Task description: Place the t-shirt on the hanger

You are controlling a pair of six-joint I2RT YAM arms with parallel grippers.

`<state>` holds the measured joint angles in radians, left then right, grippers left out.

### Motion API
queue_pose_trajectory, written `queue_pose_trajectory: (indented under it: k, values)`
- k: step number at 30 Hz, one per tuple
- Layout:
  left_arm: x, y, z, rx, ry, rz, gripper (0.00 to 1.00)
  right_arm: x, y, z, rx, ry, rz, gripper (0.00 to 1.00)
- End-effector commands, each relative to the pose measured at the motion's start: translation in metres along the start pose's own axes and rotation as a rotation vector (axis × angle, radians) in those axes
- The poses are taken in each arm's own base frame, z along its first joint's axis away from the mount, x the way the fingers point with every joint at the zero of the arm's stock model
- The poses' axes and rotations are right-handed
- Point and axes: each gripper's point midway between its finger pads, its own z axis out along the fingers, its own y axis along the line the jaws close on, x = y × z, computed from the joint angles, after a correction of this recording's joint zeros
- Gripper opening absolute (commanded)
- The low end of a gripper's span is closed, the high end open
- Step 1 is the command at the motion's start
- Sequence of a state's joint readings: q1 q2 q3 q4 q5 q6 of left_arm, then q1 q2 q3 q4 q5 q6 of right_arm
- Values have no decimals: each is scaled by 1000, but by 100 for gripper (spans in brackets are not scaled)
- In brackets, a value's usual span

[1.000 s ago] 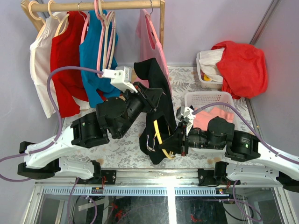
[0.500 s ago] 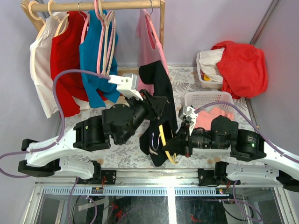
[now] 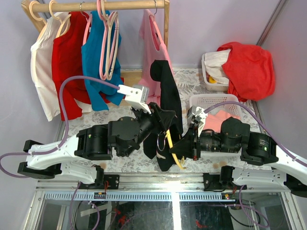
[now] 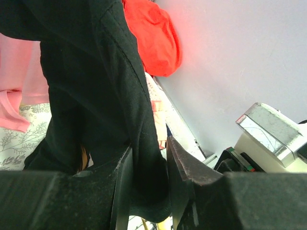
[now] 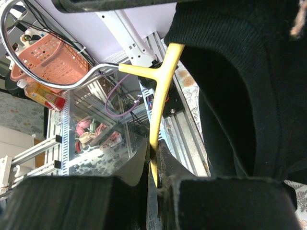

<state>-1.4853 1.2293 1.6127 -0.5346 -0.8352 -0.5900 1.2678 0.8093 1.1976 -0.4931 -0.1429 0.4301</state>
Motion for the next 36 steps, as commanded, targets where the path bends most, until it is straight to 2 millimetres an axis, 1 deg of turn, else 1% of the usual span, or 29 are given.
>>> queue_pose_trajectory:
  k: [1, 3, 7, 9, 10, 12, 15, 19, 21, 22, 25, 26, 27, 30, 31, 34, 36]
  values:
    - [7, 0, -2, 0, 20, 40, 27, -63, 14, -15, -18, -228, -24, 0]
    - [10, -3, 0, 8, 27, 38, 26, -64, 15, -15, -22, -238, -31, 0]
    - [19, -10, 2, 39, 51, 39, 17, -65, 12, -14, -16, -248, -57, 0]
    - [21, -12, 0, 58, 64, 37, 16, -62, 10, -14, -14, -248, -88, 0]
    - [21, -12, -2, 69, 70, 34, 19, -61, 8, -14, -3, -246, -100, 0]
    - [21, -12, -8, 95, 81, 21, 29, -57, 4, -14, 6, -236, -132, 0]
    - [25, -13, -12, 125, 102, 15, 38, -51, 2, -12, 8, -221, -152, 0]
    - [32, -16, -13, 147, 126, 16, 39, -50, 2, -11, 4, -215, -169, 0]
    - [33, -11, -12, 126, 123, 21, 36, -52, 3, -11, -2, -216, -174, 0]
    - [33, -10, -12, 118, 122, 25, 31, -53, 4, -11, -4, -218, -175, 0]
    - [31, -6, -12, 105, 112, 21, 8, -53, 5, -10, -11, -217, -181, 0]
    - [29, -6, -13, 100, 108, 20, 2, -53, 5, -10, -12, -218, -181, 0]
    - [26, -5, -13, 97, 102, 17, 0, -53, 5, -8, -14, -217, -180, 0]
    - [19, -5, -15, 91, 94, 21, 0, -51, 5, -4, -17, -211, -170, 0]
    - [17, -5, -16, 91, 89, 22, 0, -50, 5, -3, -21, -207, -168, 2]
    - [8, -3, -19, 91, 70, 19, 0, -48, 5, -4, -24, -206, -154, 20]
    - [1, -2, -21, 92, 55, 16, 0, -48, 4, -9, -14, -213, -141, 32]
